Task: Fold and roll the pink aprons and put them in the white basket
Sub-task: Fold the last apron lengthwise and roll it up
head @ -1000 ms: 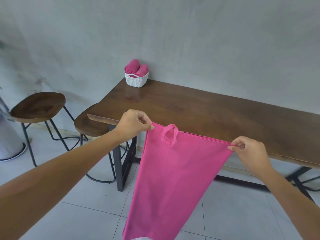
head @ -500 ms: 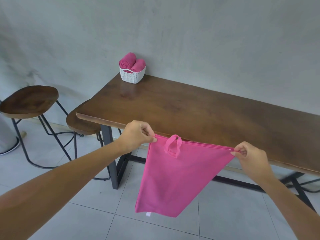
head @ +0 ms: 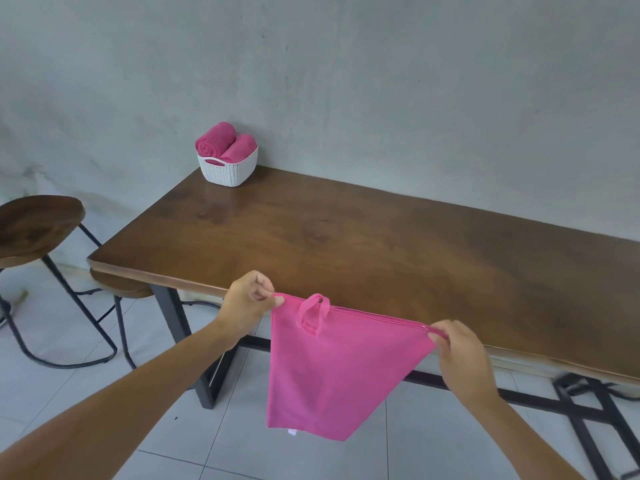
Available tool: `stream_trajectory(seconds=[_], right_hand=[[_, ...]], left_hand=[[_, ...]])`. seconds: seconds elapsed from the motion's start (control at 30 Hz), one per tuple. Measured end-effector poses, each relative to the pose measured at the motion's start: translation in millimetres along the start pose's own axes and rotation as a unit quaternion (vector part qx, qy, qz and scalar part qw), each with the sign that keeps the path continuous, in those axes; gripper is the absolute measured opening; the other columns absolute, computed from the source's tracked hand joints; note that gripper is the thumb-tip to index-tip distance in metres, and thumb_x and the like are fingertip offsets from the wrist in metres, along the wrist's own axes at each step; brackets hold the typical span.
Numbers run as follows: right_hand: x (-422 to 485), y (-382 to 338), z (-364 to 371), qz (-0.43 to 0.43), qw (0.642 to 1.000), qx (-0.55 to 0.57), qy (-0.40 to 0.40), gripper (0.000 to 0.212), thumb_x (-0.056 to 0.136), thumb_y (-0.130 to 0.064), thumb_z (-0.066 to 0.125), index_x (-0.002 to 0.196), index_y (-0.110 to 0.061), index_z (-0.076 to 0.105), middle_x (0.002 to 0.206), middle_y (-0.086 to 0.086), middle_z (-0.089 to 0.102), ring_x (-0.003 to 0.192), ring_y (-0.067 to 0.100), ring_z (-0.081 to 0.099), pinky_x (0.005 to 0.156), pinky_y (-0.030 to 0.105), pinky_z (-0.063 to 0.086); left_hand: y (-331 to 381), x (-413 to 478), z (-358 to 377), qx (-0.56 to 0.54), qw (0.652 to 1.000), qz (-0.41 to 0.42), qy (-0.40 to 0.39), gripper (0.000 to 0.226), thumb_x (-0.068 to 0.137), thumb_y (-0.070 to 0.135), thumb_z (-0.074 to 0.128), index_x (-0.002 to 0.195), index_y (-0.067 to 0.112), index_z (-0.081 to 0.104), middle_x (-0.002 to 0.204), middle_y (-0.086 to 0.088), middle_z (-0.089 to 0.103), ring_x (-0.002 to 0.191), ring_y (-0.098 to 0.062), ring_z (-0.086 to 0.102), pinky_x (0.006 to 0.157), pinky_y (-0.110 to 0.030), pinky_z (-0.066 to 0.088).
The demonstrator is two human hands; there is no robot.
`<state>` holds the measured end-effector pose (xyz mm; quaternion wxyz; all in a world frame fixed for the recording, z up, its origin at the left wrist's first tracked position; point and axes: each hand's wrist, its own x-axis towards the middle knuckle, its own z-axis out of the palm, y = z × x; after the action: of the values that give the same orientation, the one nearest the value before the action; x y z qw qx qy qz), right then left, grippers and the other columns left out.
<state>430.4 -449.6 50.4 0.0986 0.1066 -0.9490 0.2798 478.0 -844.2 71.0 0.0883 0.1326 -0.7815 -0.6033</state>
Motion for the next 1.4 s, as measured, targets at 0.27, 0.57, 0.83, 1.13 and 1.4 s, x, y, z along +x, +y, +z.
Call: stream_trajectory(seconds=[0.27,0.57,0.83,1.13,1.4], right_hand=[[31.4,44.5,21.3,0.061,0.995,0.074,0.003,0.025,0.100,-0.019,0.054,0.078,-0.031,0.058,0.080,-0.014,0.062,0.085,0.014,0.057,0.069,0.036,0.044],[77.1,68.3,28.0,0.059,0.997,-0.016,-0.046,0.016,0.093,-0.017,0.067,0.079,-0.026,0.066,0.082,-0.010,0.060,0.087,0.018,0.050,0.079,0.039,0.046],[117.2,75.9,35.6,0.098,0.994,0.002,-0.038,0.007,0.090,-0.028,0.074,0.084,-0.029,0.070,0.083,-0.016,0.064,0.089,0.016,0.052,0.077,0.034,0.037],[190.3,85.3,40.6,0.146,0.988,0.000,-0.055,0.009,0.089,-0.034,0.074,0.081,-0.034,0.070,0.075,-0.020,0.059,0.089,0.012,0.052,0.085,0.034,0.037],[272.9,91.0,51.5,0.191,0.979,-0.018,-0.066,0.013,0.089,-0.037,0.074,0.079,-0.035,0.067,0.077,-0.022,0.060,0.088,0.012,0.058,0.087,0.034,0.039]], left_hand=[[-18.5,36.3,70.3,0.060,0.994,-0.050,0.082,0.014,0.091,0.007,0.071,0.091,0.019,0.064,0.081,-0.004,0.068,0.081,-0.022,0.065,0.081,-0.039,0.054],[-22.3,62.3,110.0,0.263,0.951,-0.065,0.151,0.015,0.091,0.017,0.071,0.083,0.028,0.066,0.074,0.019,0.063,0.098,-0.024,0.052,0.090,-0.039,0.031],[-22.6,95.9,117.7,0.277,0.942,-0.083,0.173,0.014,0.090,0.019,0.073,0.082,0.028,0.066,0.073,0.018,0.066,0.100,-0.025,0.052,0.085,-0.035,0.025],[-8.7,176.0,125.3,0.310,0.933,-0.132,0.128,0.018,0.085,0.028,0.076,0.069,0.034,0.069,0.079,0.014,0.067,0.103,-0.026,0.059,0.094,-0.040,0.046],[8.0,260.1,139.1,0.329,0.921,-0.187,0.091,0.014,0.086,0.040,0.077,0.076,0.036,0.069,0.095,0.008,0.071,0.117,-0.027,0.052,0.098,-0.039,0.033]])
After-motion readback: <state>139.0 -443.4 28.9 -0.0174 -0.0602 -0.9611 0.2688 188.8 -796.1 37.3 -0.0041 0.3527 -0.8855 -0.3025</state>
